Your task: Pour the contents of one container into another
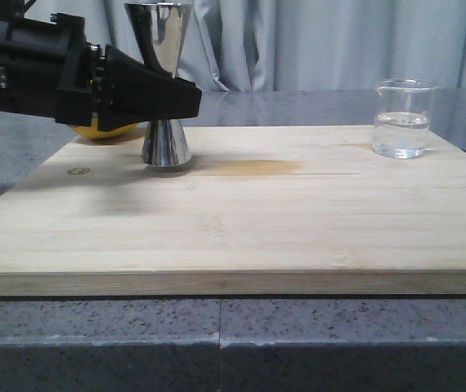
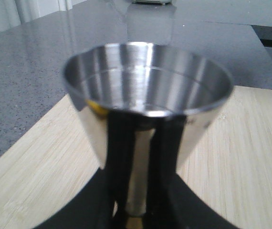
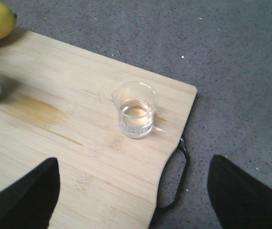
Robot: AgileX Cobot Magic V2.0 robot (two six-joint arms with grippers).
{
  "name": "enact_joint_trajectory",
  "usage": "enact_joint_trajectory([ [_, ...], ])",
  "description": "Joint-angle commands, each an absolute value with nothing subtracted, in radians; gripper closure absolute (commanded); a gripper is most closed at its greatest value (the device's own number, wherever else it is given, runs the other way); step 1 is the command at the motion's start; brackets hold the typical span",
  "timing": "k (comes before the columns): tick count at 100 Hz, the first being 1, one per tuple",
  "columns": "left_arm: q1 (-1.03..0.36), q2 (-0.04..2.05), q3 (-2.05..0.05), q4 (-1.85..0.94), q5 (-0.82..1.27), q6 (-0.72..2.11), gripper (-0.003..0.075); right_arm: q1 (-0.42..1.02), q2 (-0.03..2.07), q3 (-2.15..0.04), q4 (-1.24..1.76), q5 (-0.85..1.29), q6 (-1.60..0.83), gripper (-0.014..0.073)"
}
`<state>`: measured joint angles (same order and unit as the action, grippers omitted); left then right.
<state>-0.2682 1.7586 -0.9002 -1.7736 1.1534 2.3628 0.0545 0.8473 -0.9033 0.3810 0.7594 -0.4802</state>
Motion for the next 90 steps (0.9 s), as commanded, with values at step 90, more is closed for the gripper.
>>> enact_joint_trajectory([
  [90,-0.279,1.716,-0.927,-1.852,1.257,2.365,0.0713,0.317,0.812,-0.406,0.140,-0.349,-0.164,0.0010],
])
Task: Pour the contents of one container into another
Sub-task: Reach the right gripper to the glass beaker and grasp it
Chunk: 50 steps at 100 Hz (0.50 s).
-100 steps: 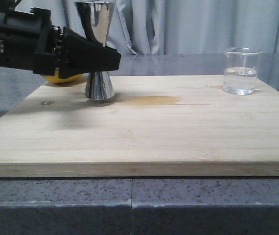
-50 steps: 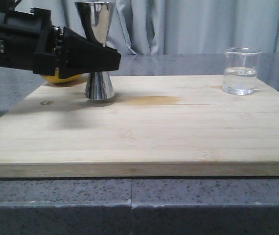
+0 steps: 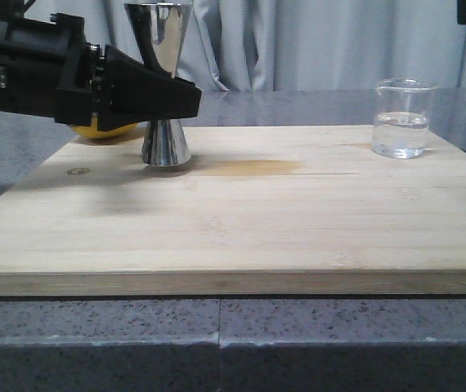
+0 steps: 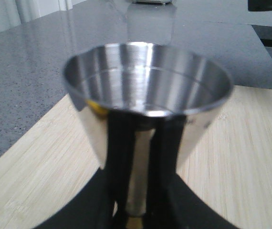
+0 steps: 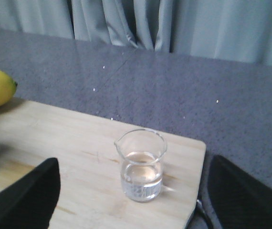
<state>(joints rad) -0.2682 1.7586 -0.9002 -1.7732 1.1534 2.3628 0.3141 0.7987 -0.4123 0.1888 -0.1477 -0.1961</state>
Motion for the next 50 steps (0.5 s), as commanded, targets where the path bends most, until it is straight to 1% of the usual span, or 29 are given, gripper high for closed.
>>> enact_joint_trajectory([
  [1,-0.279,1.716,-0.927,-1.852,1.257,2.365,0.0713,0.317,0.818,-0.400,0.140,-0.365,-0.164,0.0010],
  [15,-0.279,1.716,-0.927,-1.852,1.257,2.365,0.0713,0.317,0.898,-0.370,0.137,-0.487,-0.164,0.0010],
  [36,-0.279,1.716,-0.927,-1.852,1.257,2.365,0.0713,0.317,1.071,-0.370,0.092,-0.590,-0.161,0.0010],
  [50,-0.279,1.716,-0.927,-1.852,1.257,2.365,0.0713,0.317,1.179,-0.370,0.076,-0.698,-0.107,0.0010],
])
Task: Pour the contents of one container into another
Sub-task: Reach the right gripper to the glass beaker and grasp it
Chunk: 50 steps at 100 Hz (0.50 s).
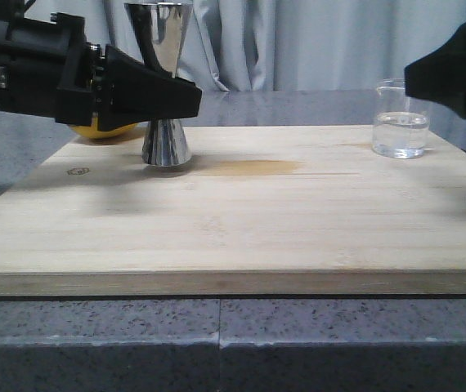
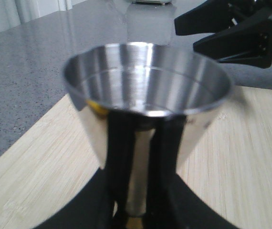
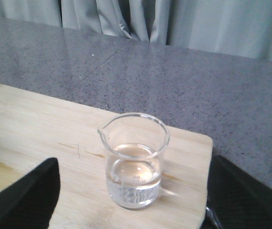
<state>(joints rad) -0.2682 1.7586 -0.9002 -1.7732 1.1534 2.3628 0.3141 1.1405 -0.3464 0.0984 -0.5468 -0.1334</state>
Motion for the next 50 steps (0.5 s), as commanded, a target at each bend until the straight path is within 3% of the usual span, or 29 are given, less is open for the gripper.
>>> enact_joint_trajectory([
  [1,-0.279,1.716,-0.927,-1.852,1.257,2.365,0.0713,0.317,1.183,-0.370,0.076,-0.703,-0.104,0.0010],
  [21,-0.279,1.716,-0.927,-1.852,1.257,2.365,0.0713,0.317,1.300,-0.377,0.074,-0.844,-0.084,0.0010],
  [50,-0.279,1.716,-0.927,-1.852,1.257,2.365,0.0713,0.317,1.413,-0.448,0.066,-0.853,-0.084,0.0011],
])
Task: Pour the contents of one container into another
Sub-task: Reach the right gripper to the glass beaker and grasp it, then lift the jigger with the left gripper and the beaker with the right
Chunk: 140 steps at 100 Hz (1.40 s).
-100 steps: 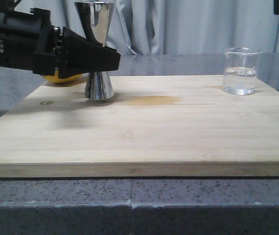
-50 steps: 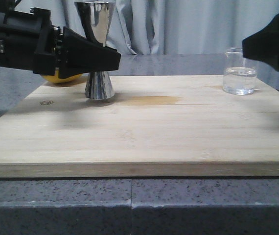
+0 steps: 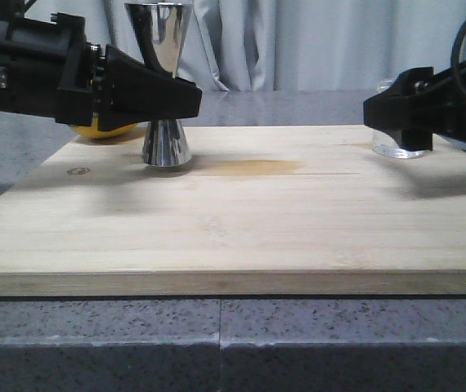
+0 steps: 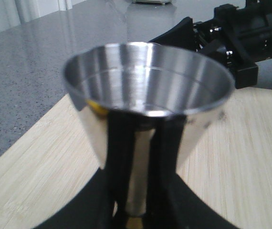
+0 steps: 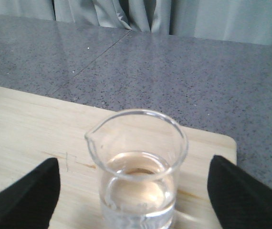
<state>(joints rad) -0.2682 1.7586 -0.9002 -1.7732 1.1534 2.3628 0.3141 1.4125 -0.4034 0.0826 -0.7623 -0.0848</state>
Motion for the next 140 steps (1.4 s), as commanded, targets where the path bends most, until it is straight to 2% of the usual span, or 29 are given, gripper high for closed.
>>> enact_joint_trajectory([
  [1,-0.279,1.716,-0.927,-1.852,1.257,2.365,0.0713,0.317,1.416,-0.450,0.066,-0.853,-0.084,0.0010],
  [57,-0.279,1.716,-0.927,-1.852,1.257,2.365,0.0713,0.317,1.536,-0.526,0.058,-0.837,-0.084,0.0013],
  [97,-0.279,1.716,-0.927,-1.852,1.257,2.365,0.0713,0.315,1.536,-0.526,0.058,-0.835,-0.084,0.0292],
  [140,-0.279,1.716,-0.927,-1.852,1.257,2.365,0.0713,0.315,1.451,-0.526,0.058,-0.827,-0.084,0.0314],
])
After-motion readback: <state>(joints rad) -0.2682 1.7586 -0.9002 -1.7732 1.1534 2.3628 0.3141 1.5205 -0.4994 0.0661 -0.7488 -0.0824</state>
